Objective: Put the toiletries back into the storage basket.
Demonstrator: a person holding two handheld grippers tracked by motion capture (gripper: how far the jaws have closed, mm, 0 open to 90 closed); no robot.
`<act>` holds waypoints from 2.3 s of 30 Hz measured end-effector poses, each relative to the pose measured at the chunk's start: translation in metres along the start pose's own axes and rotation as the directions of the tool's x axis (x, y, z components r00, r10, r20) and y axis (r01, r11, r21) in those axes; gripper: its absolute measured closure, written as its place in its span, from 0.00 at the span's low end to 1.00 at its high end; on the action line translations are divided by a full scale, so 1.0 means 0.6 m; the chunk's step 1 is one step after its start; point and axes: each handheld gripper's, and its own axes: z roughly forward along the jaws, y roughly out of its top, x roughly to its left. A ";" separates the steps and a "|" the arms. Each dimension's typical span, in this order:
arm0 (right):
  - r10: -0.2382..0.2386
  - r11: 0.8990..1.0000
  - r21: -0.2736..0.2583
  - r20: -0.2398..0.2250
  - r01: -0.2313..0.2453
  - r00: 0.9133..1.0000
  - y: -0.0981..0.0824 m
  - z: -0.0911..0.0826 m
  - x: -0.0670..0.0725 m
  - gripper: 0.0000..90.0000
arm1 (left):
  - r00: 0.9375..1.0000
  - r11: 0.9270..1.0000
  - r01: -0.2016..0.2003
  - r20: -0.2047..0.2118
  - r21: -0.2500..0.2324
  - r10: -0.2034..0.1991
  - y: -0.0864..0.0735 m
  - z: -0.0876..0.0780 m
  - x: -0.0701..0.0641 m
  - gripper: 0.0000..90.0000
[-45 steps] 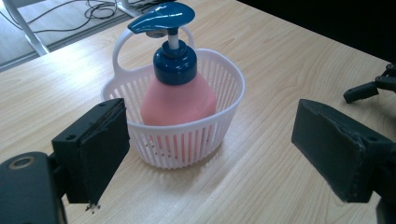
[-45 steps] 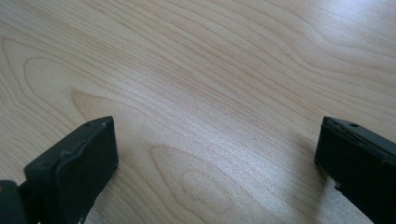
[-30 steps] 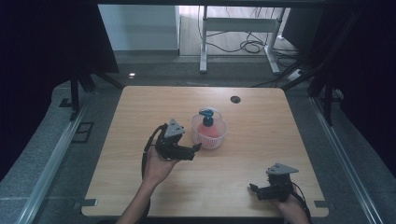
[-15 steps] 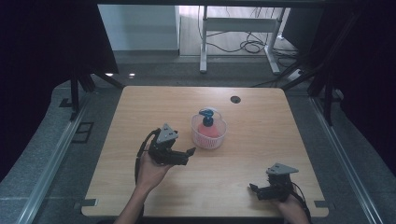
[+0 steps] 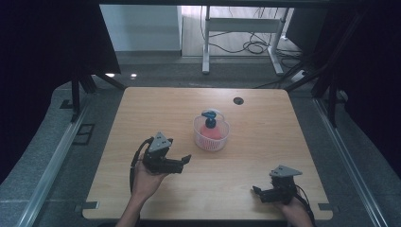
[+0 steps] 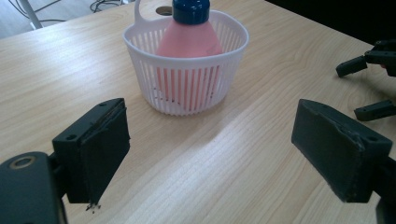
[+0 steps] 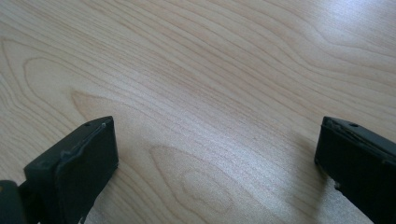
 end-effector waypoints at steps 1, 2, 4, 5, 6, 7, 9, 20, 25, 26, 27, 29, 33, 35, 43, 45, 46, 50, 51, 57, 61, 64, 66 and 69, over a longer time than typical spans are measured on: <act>0.000 1.000 0.000 0.000 0.000 1.000 0.000 0.000 0.000 0.00 | 1.000 1.000 0.006 0.000 -0.003 -0.006 -0.003 -0.002 0.001 0.12; 0.000 1.000 0.000 0.000 0.000 1.000 0.000 0.000 0.000 0.00 | 1.000 1.000 0.008 0.000 -0.004 -0.008 -0.006 -0.004 0.001 0.13; 0.000 1.000 0.000 0.000 0.000 1.000 0.000 0.000 0.000 0.00 | 1.000 1.000 0.010 0.001 -0.003 -0.010 -0.010 -0.008 0.003 0.13; 0.000 1.000 0.000 0.000 0.000 1.000 0.000 0.000 0.000 0.00 | 1.000 1.000 0.013 0.000 -0.005 -0.013 -0.012 -0.010 0.004 0.12; 0.000 1.000 0.000 0.000 0.000 1.000 0.000 0.000 0.000 0.00 | 1.000 1.000 0.015 -0.002 -0.005 -0.015 -0.014 -0.011 0.004 0.13; 0.000 1.000 0.000 0.000 0.000 1.000 0.000 0.000 0.000 0.00 | 1.000 1.000 0.016 -0.002 -0.004 -0.016 -0.017 -0.013 0.005 0.12; 0.000 1.000 0.000 0.000 0.000 1.000 0.000 0.000 0.000 0.00 | 1.000 1.000 0.018 -0.004 -0.005 -0.018 -0.021 -0.016 0.007 0.12; 0.000 1.000 0.001 0.002 0.000 1.000 0.000 0.000 0.000 0.00 | 0.999 0.999 0.039 -0.016 -0.008 -0.039 -0.048 -0.033 0.011 0.13; 0.001 1.000 0.001 0.003 -0.001 1.000 0.000 0.000 0.001 0.00 | 0.998 0.999 0.053 -0.019 -0.009 -0.053 -0.062 -0.038 0.013 0.13; 0.000 1.000 0.001 0.003 0.000 1.000 0.000 0.000 0.001 0.00 | 0.998 0.998 0.056 -0.020 -0.008 -0.056 -0.066 -0.039 0.014 0.13; 0.000 1.000 0.001 0.003 0.000 1.000 0.000 0.000 0.001 0.00 | 0.998 0.998 0.056 -0.020 -0.006 -0.056 -0.069 -0.039 0.014 0.13; 0.001 1.000 0.001 0.003 -0.001 1.000 0.000 0.000 0.001 0.00 | 0.998 0.998 0.063 -0.021 -0.006 -0.063 -0.077 -0.040 0.015 0.12; 0.002 1.000 0.002 0.003 -0.002 1.000 0.000 0.000 0.001 0.00 | 0.997 0.997 0.073 -0.024 -0.006 -0.074 -0.091 -0.043 0.017 0.12; 0.002 1.000 0.002 0.003 -0.002 1.000 0.000 0.000 0.001 0.00 | 0.997 0.997 0.080 -0.021 -0.007 -0.080 -0.098 -0.044 0.018 0.12; 0.003 1.000 0.001 0.005 -0.003 1.000 0.000 0.000 0.001 0.00 | 0.995 0.995 0.102 -0.022 0.006 -0.102 -0.128 -0.044 0.019 0.13; 0.003 1.000 0.001 0.005 -0.003 1.000 0.000 0.000 0.001 0.00 | 0.994 0.995 0.102 -0.026 0.016 -0.102 -0.135 -0.043 0.019 0.12; 0.002 1.000 0.001 0.005 -0.002 1.000 0.000 0.000 0.001 0.00 | 0.994 0.995 0.102 -0.027 0.019 -0.102 -0.138 -0.042 0.019 0.13; 0.003 1.000 0.001 0.005 -0.003 1.000 0.000 0.000 0.001 0.00 | 0.994 0.994 0.102 -0.028 0.031 -0.101 -0.146 -0.039 0.016 0.12; 0.003 1.000 0.001 0.005 -0.003 1.000 0.000 0.000 0.001 0.00 | 0.995 0.994 0.101 -0.027 0.035 -0.100 -0.148 -0.038 0.015 0.12; 0.003 1.000 0.001 0.005 -0.003 1.000 0.000 0.000 0.001 0.00 | 0.996 0.994 0.089 -0.031 0.066 -0.087 -0.159 -0.030 0.009 0.12; 0.003 1.000 0.001 0.006 -0.003 1.000 0.000 0.000 0.001 0.00 | 0.997 0.993 0.078 -0.034 0.089 -0.075 -0.165 -0.024 0.007 0.12; 0.004 1.000 0.001 0.006 -0.004 1.000 0.000 0.000 0.001 0.00 | 0.997 0.991 0.069 -0.037 0.113 -0.065 -0.170 -0.018 0.005 0.12; 0.004 1.000 0.001 0.006 -0.004 1.000 0.000 0.000 0.002 0.00 | 0.998 0.990 0.063 -0.035 0.127 -0.059 -0.172 -0.014 0.004 0.12; 0.004 1.000 0.001 0.006 -0.004 1.000 0.000 0.000 0.002 0.00 | 0.998 0.987 0.052 -0.035 0.150 -0.047 -0.175 -0.008 0.000 0.12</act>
